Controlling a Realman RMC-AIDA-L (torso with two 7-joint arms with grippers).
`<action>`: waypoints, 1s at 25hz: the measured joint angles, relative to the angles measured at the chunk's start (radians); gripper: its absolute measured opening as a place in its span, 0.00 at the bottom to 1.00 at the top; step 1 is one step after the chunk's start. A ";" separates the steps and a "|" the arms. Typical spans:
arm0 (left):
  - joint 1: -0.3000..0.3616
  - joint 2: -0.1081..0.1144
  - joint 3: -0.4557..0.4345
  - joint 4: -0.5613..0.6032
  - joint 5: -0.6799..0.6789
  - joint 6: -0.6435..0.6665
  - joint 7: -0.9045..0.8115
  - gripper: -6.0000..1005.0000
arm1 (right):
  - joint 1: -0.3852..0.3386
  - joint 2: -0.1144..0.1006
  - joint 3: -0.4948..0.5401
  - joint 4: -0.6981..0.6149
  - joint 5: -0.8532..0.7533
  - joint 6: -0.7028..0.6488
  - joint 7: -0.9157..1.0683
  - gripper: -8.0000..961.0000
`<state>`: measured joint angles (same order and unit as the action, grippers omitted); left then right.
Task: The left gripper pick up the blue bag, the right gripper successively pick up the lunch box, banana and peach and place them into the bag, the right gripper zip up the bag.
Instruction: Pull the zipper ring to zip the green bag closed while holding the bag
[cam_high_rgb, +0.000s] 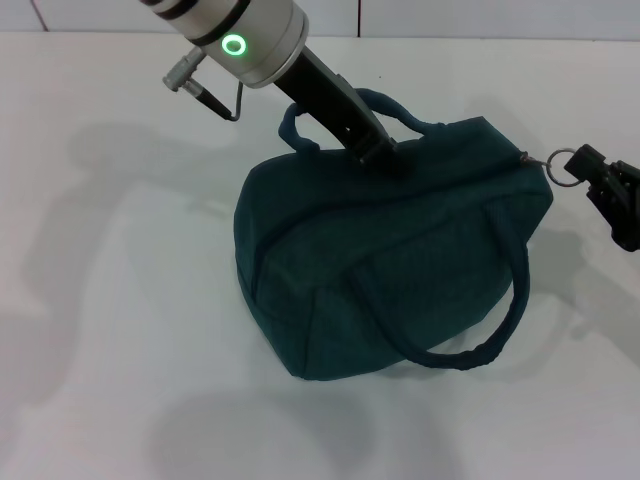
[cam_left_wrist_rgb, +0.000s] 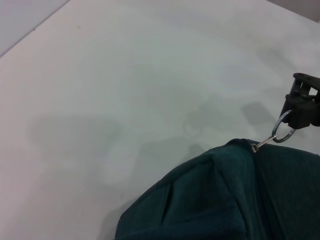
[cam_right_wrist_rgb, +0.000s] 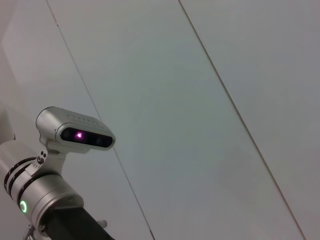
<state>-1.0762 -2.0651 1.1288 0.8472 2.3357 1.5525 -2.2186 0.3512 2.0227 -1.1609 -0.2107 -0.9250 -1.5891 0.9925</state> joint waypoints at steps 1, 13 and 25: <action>0.000 0.000 0.000 0.000 0.000 0.000 0.000 0.24 | 0.000 0.000 0.000 0.000 0.000 0.000 0.000 0.03; 0.023 0.007 -0.003 0.043 -0.008 0.060 0.010 0.10 | 0.000 -0.004 0.004 0.001 0.008 0.071 -0.006 0.03; 0.029 0.017 -0.071 0.049 -0.031 0.115 0.047 0.09 | 0.012 -0.001 -0.017 0.001 -0.001 0.189 -0.015 0.03</action>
<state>-1.0471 -2.0479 1.0579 0.8963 2.3052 1.6676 -2.1720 0.3633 2.0214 -1.1774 -0.2102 -0.9257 -1.4004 0.9773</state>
